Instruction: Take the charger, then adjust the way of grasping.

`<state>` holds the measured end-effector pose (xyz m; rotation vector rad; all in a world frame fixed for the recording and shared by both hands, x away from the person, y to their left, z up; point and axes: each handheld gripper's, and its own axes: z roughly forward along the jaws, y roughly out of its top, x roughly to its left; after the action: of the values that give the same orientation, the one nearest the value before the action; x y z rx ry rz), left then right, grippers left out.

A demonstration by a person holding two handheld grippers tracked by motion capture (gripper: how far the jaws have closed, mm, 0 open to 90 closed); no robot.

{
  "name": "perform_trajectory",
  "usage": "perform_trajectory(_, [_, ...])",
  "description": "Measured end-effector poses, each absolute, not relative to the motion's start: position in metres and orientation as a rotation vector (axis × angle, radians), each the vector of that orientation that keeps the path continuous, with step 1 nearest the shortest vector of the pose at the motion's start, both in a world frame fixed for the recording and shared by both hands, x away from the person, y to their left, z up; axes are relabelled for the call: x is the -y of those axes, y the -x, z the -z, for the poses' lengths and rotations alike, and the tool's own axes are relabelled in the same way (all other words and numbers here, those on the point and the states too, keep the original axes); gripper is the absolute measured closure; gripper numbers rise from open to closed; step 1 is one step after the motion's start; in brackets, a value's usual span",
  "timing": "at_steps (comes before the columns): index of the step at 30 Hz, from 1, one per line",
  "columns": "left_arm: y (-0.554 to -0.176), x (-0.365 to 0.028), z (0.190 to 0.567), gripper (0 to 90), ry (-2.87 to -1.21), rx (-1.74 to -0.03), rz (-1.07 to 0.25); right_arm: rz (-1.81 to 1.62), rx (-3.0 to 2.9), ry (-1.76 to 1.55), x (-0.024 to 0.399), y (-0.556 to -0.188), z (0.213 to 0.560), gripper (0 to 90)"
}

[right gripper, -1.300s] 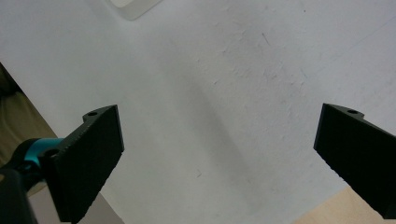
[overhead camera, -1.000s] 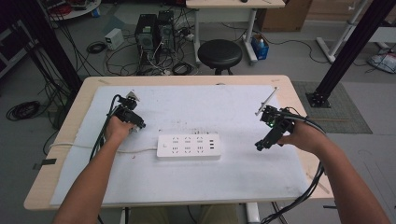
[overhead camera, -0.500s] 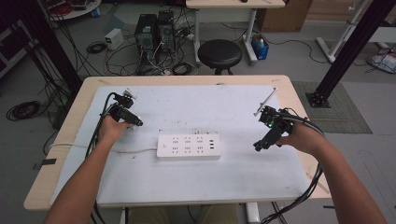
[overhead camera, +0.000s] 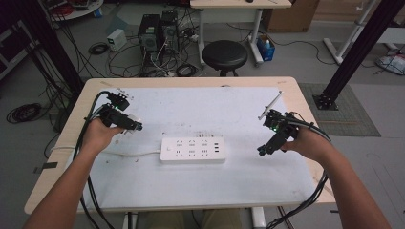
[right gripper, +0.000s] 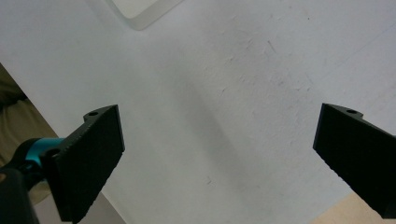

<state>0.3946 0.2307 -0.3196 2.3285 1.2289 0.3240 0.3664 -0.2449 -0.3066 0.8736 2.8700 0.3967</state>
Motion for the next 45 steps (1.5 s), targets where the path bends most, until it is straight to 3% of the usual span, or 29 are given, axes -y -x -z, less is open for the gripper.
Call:
perform_trajectory(15, [-0.358, -0.209, 0.281, 42.5, -2.396, -0.987, -0.292, -0.401, -2.832, -0.829, 0.23, -0.35, 0.294, 1.2])
perform_trajectory(32, [-0.358, -0.196, 0.277, 42.5, -2.43, -0.852, -0.271, -0.522, -2.825, -0.792, 0.213, -0.339, 0.285, 1.2])
perform_trajectory(45, [-0.358, -0.166, 0.278, 42.5, -2.474, -0.63, -0.234, -0.689, -2.847, -0.805, 0.193, -0.333, 0.29, 1.2])
